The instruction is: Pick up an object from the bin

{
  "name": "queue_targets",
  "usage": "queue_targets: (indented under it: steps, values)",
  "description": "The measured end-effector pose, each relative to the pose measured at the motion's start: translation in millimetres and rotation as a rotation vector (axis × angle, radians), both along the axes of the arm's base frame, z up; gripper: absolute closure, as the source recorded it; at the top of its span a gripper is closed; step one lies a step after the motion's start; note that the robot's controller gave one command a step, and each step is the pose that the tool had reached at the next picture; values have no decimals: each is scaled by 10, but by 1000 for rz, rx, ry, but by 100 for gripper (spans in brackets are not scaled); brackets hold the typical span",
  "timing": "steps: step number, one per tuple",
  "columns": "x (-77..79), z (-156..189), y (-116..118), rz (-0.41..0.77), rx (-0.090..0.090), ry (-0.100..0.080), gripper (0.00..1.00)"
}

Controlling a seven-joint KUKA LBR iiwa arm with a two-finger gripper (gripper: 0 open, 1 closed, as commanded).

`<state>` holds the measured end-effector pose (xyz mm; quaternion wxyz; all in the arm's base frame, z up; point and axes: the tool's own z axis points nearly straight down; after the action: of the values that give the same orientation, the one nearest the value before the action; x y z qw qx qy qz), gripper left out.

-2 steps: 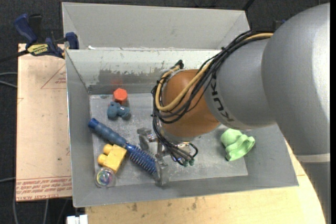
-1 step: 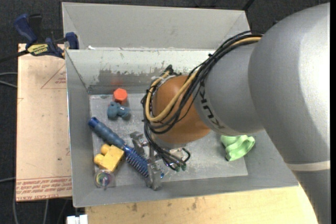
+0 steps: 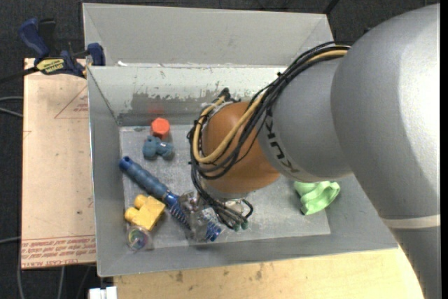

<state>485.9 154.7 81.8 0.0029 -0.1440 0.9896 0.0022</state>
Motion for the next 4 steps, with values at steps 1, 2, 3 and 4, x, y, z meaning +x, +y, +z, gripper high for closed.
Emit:
queue_targets:
  steps: [1,2,3,4]
  values:
    - [226,255,-1033,-118,-6,0,100]
    - [211,243,-981,-110,-3,4,0]
    - [812,691,-374,-296,1,-1,0]
    - [891,-160,-385,-367,-4,8,0]
